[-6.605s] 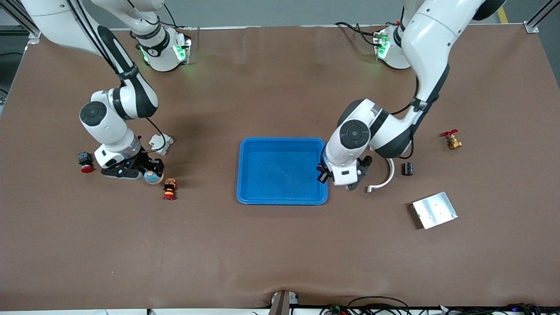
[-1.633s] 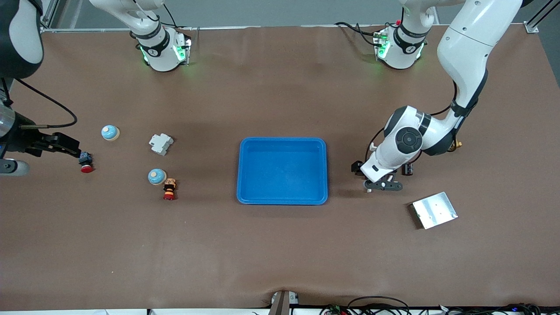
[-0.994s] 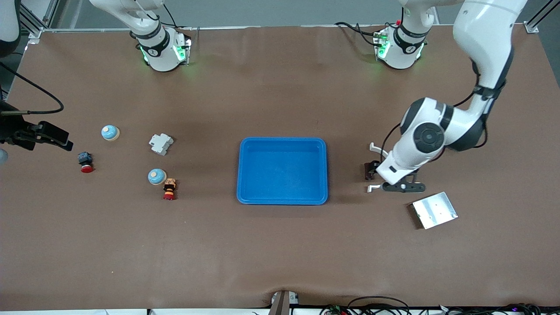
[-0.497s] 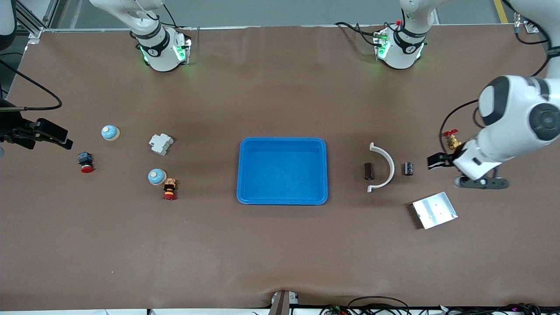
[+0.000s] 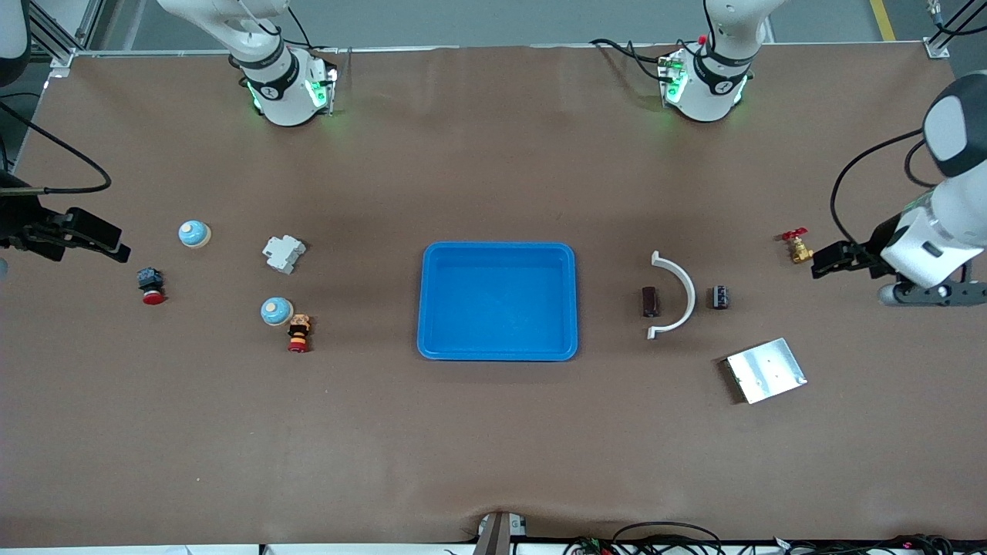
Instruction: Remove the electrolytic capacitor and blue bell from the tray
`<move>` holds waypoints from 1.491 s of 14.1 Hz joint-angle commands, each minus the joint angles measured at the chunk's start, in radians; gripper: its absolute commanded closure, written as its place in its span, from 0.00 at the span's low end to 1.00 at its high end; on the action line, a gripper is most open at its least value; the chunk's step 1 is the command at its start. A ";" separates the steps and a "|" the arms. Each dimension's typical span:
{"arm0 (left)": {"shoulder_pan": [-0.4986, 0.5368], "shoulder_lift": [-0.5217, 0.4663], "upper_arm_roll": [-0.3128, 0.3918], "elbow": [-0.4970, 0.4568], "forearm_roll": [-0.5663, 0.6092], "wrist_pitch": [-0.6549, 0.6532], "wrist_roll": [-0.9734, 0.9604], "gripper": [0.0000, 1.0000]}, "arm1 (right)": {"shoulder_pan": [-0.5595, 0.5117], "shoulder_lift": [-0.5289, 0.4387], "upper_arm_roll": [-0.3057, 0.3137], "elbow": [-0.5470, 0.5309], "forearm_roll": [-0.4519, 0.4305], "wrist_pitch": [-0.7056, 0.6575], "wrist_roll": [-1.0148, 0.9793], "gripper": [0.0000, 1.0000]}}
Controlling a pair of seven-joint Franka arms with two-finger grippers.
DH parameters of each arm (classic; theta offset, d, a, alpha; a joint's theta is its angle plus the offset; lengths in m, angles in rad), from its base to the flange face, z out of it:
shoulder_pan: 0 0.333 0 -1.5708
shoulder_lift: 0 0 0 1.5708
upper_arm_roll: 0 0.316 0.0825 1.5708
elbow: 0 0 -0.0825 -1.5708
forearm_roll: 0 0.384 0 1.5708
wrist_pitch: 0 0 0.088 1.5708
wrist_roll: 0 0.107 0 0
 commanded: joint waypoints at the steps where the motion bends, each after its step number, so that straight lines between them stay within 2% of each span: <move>1: 0.020 -0.023 -0.010 0.074 -0.017 -0.107 0.021 0.00 | -0.004 -0.021 -0.014 -0.013 0.020 -0.009 0.012 0.00; 3: 0.037 -0.016 -0.009 0.158 -0.026 -0.195 0.022 0.00 | -0.005 -0.021 -0.014 -0.013 0.020 -0.008 0.012 0.00; 5: 0.034 -0.012 -0.013 0.195 -0.020 -0.217 0.013 0.00 | -0.008 -0.019 -0.014 -0.013 0.020 -0.006 0.010 0.00; 14: 0.028 0.010 -0.016 0.264 -0.023 -0.218 0.001 0.00 | -0.008 -0.022 -0.012 -0.014 0.023 -0.006 0.015 0.00; 21: 0.025 0.026 -0.018 0.260 -0.012 -0.234 -0.001 0.00 | -0.002 -0.022 -0.008 -0.014 0.015 -0.005 0.010 0.00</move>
